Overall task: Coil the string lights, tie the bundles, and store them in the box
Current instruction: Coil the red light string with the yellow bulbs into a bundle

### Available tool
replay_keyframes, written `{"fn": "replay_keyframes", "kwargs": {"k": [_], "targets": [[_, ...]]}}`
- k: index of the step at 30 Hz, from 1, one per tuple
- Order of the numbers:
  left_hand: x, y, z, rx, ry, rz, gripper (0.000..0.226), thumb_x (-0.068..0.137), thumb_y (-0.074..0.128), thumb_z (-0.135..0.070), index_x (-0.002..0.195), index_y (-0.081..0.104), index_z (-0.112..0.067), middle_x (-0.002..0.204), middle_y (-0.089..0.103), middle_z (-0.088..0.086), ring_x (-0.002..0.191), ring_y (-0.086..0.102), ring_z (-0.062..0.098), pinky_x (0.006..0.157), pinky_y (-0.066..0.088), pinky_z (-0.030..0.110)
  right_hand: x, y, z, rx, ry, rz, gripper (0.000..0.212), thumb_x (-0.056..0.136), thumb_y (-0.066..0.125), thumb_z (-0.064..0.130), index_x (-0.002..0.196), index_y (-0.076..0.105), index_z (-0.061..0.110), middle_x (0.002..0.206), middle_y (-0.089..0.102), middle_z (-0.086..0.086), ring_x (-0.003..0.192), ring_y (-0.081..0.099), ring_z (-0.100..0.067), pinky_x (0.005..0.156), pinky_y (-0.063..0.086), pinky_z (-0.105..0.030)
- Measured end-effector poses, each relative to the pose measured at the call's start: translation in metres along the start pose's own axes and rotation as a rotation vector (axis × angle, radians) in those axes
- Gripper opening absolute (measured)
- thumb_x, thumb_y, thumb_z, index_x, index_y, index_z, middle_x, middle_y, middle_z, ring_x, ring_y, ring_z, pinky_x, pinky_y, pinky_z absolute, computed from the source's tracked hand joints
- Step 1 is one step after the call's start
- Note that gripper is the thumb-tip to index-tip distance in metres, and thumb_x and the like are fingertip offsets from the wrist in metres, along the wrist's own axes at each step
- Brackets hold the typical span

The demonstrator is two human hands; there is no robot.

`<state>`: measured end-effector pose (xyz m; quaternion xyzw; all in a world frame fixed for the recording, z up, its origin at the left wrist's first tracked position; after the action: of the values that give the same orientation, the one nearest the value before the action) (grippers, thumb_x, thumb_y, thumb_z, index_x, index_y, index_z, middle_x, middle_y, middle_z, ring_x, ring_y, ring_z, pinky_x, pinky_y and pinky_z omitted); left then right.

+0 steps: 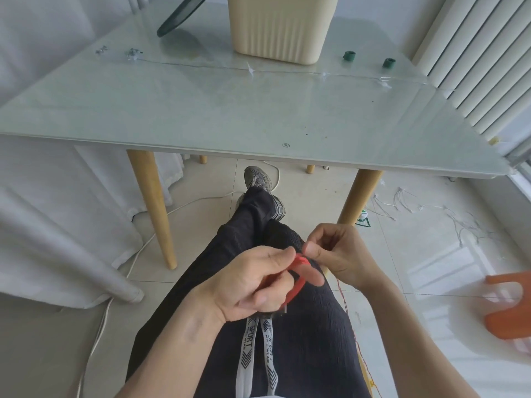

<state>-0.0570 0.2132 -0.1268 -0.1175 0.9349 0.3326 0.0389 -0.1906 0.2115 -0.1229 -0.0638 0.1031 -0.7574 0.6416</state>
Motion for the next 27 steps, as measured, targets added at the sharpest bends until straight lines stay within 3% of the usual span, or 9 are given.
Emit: {"fn": "replay_keyframes", "kwargs": {"k": [4, 7, 13, 16, 17, 19, 22, 25, 27], "targets": [[0.001, -0.016, -0.019, -0.318, 0.236, -0.117, 0.047, 0.103, 0.035, -0.031, 0.113, 0.069, 0.001, 0.041, 0.043, -0.008, 0.028, 0.025, 0.0, 0.033, 0.021, 0.013, -0.007, 0.007, -0.009, -0.038, 0.026, -0.025, 0.031, 0.089, 0.066, 0.045, 0.067, 0.068, 0.024, 0.05, 0.049, 0.009, 0.047, 0.039, -0.007, 0.05, 0.032, -0.021], [-0.004, -0.027, -0.029, -0.437, 0.343, -0.215, 0.048, 0.105, 0.03, -0.028, 0.118, 0.066, 0.001, 0.045, 0.04, -0.009, 0.027, 0.026, 0.002, 0.035, 0.016, 0.018, -0.016, 0.018, -0.02, 0.003, 0.088, 0.051, 0.043, 0.1, 0.051, 0.043, 0.081, 0.07, 0.009, 0.049, 0.045, 0.009, 0.046, 0.036, -0.008, 0.049, 0.03, -0.018], [-0.014, -0.051, -0.034, -0.398, 0.392, -0.477, 0.052, 0.101, 0.036, -0.03, 0.133, 0.049, 0.008, 0.063, 0.051, -0.002, 0.032, 0.031, 0.004, 0.039, 0.018, 0.018, -0.039, 0.013, -0.03, -0.071, 0.181, 0.062, 0.029, 0.089, 0.06, 0.038, 0.084, 0.074, 0.013, 0.055, 0.051, 0.005, 0.052, 0.044, -0.009, 0.052, 0.035, -0.018], [-0.013, -0.052, -0.031, -0.336, 0.355, -0.585, 0.056, 0.097, 0.039, -0.036, 0.129, 0.049, 0.009, 0.083, 0.07, 0.015, 0.044, 0.053, 0.018, 0.042, 0.032, 0.021, -0.046, 0.02, -0.019, -0.167, 0.147, 0.102, 0.026, 0.083, 0.065, 0.045, 0.083, 0.074, 0.021, 0.059, 0.057, 0.004, 0.057, 0.049, -0.012, 0.057, 0.041, -0.027], [-0.012, -0.049, -0.031, -0.326, 0.346, -0.585, 0.054, 0.095, 0.041, -0.038, 0.126, 0.05, 0.006, 0.094, 0.072, 0.021, 0.054, 0.063, 0.026, 0.046, 0.043, 0.024, -0.047, 0.023, -0.014, -0.196, 0.124, 0.114, 0.025, 0.083, 0.065, 0.046, 0.082, 0.074, 0.023, 0.059, 0.058, 0.004, 0.057, 0.048, -0.013, 0.056, 0.04, -0.029], [-0.007, -0.043, -0.031, -0.34, 0.345, -0.536, 0.049, 0.092, 0.044, -0.04, 0.124, 0.046, -0.002, 0.114, 0.067, 0.031, 0.086, 0.071, 0.044, 0.069, 0.06, 0.038, -0.048, 0.027, 0.0, -0.225, 0.075, 0.113, 0.018, 0.088, 0.067, 0.038, 0.082, 0.074, 0.022, 0.057, 0.056, 0.007, 0.054, 0.044, -0.01, 0.054, 0.036, -0.025], [-0.003, -0.038, -0.029, -0.355, 0.367, -0.469, 0.047, 0.094, 0.05, -0.04, 0.127, 0.038, -0.008, 0.128, 0.058, 0.036, 0.114, 0.059, 0.054, 0.103, 0.045, 0.06, -0.05, 0.037, 0.021, -0.373, -0.015, 0.155, 0.015, 0.093, 0.066, 0.024, 0.081, 0.074, 0.019, 0.057, 0.057, 0.009, 0.051, 0.042, -0.006, 0.053, 0.033, -0.017], [0.0, -0.031, -0.024, -0.244, 0.298, -0.47, 0.048, 0.094, 0.052, -0.042, 0.123, 0.049, -0.005, 0.127, 0.059, 0.033, 0.117, 0.06, 0.047, 0.103, 0.044, 0.056, -0.052, 0.05, 0.038, -0.538, -0.105, 0.218, 0.014, 0.091, 0.062, 0.019, 0.092, 0.076, 0.022, 0.074, 0.062, 0.011, 0.063, 0.052, -0.005, 0.06, 0.037, -0.015], [0.003, -0.019, -0.017, -0.018, 0.138, -0.421, 0.052, 0.091, 0.038, -0.052, 0.096, 0.078, -0.018, 0.118, 0.06, 0.028, 0.108, 0.057, 0.037, 0.09, 0.045, 0.041, -0.051, 0.052, 0.045, -0.568, -0.159, 0.243, 0.021, 0.089, 0.061, 0.01, 0.095, 0.076, 0.022, 0.09, 0.057, 0.02, 0.076, 0.055, 0.003, 0.067, 0.038, -0.011]]}}
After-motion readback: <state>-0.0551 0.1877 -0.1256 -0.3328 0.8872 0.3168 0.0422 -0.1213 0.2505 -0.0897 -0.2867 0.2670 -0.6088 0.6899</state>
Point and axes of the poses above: each hand's wrist, its own x-axis towards the middle knuckle, its own y-axis out of the palm, z = x × y, the point moved 8 cm from there along x, towards the middle knuckle
